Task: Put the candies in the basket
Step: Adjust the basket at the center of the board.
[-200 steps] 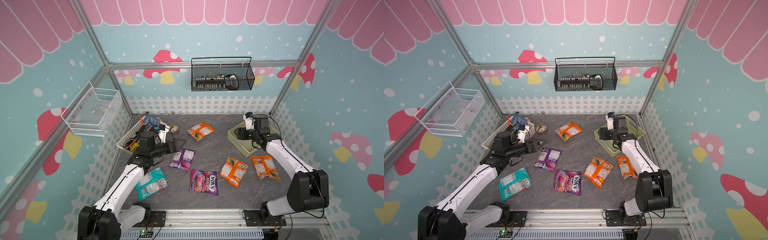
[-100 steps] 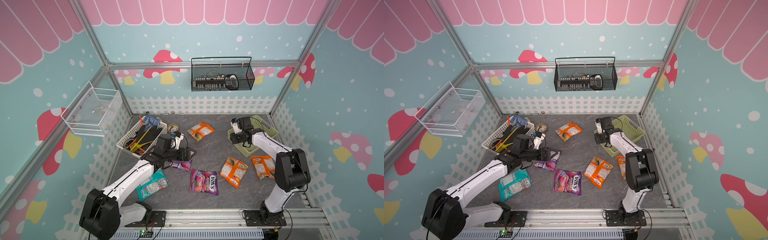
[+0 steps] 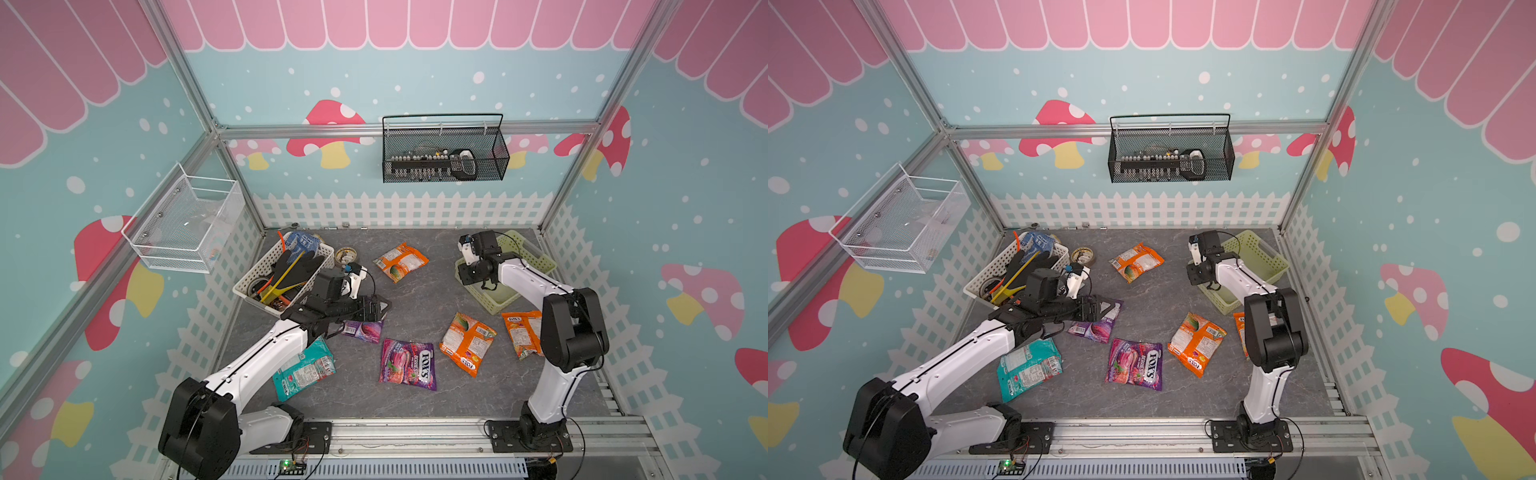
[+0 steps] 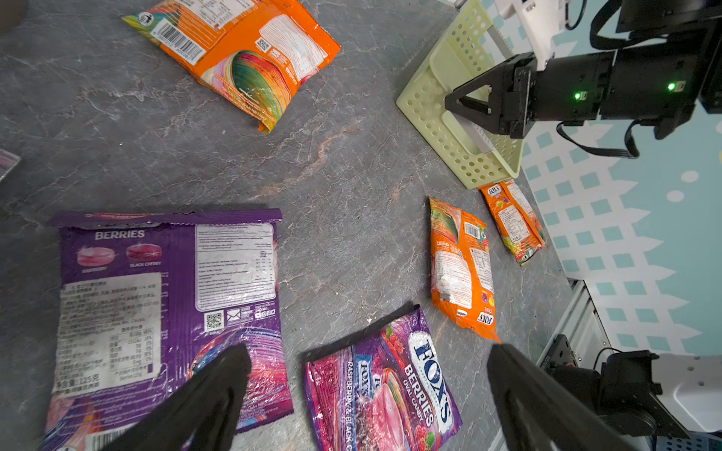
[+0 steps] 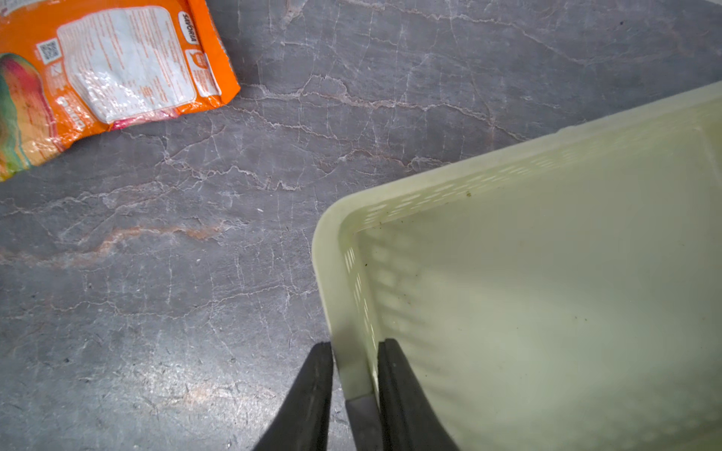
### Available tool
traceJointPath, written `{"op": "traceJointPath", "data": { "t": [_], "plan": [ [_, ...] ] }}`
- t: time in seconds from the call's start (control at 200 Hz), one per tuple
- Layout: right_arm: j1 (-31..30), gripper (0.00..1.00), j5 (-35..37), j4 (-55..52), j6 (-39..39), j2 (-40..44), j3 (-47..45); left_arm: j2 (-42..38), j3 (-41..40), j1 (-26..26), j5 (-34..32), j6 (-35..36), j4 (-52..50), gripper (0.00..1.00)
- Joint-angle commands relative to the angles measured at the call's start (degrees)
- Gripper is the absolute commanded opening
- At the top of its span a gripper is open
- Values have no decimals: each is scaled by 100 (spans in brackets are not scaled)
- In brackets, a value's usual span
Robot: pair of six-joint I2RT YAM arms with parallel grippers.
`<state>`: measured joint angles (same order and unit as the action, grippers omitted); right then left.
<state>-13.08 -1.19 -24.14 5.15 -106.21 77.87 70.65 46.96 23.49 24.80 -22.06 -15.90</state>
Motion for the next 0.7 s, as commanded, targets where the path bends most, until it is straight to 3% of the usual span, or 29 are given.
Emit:
{"op": "traceJointPath", "data": {
  "t": [0.0, 0.18, 0.465, 0.695],
  "plan": [
    [-57, 22, -142, 85, 176, -90, 196, -138, 103, 16, -148, 102, -88, 99],
    [-296, 13, -174, 472, 829, -141, 216, -199, 85, 16, -223, 90, -89, 99],
    [-915, 12, 137, 898, 1813, -563, 594, -289, 15, 16, -371, 84, -105, 99],
    [-1438, 13, 785, 982, 2894, -802, 845, -306, -1, 3, -403, 69, -86, 99]
  ]
}}
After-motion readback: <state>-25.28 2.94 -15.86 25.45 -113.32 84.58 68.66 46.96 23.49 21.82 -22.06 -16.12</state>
